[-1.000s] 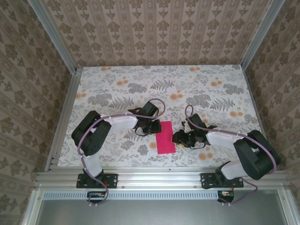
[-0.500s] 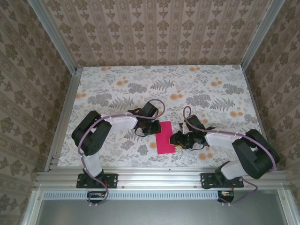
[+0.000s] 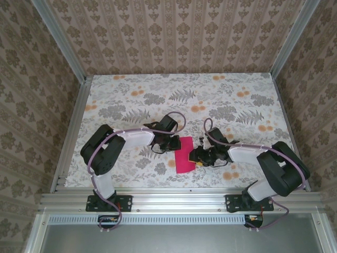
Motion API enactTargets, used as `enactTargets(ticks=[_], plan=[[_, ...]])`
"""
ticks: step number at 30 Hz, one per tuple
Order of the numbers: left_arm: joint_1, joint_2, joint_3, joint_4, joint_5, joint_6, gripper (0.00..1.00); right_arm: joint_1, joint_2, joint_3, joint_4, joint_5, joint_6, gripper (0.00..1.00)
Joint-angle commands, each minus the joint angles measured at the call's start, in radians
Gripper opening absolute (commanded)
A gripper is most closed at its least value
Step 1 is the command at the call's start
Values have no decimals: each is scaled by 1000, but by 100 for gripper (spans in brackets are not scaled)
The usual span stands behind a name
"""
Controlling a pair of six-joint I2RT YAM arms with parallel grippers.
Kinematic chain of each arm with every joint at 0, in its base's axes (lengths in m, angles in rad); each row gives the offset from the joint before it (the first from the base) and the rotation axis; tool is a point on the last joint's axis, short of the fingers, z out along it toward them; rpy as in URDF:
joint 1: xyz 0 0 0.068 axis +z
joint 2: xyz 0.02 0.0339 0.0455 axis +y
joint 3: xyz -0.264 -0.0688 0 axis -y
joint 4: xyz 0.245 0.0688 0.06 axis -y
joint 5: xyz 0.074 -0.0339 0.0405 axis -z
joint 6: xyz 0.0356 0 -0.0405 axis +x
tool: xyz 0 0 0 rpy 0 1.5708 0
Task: Fold a paper plane with a square sheet of paper (pick it up from the middle)
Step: Third fold the triangle at the center of the table.
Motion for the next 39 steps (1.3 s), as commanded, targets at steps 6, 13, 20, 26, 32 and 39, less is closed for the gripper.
enactTargets(ticks=[6, 13, 20, 26, 32, 39], plan=[[0, 13, 6, -29, 8, 46, 15, -36, 29, 47, -11, -19, -44, 39], [0, 18, 19, -40, 8, 65, 15, -66, 86, 79, 2, -85, -77, 36], [-3, -9, 34, -53, 0, 91, 18, -78, 106, 75, 17, -83, -59, 20], [-27, -132, -7, -70, -74, 121, 32, -78, 81, 13, 126, -57, 71, 5], [-146, -291, -49, -126, -217, 237, 49, -74, 62, -50, 264, -5, 240, 3], [-339, -332, -66, -187, -350, 327, 60, -65, 61, -77, 339, 24, 333, 3]])
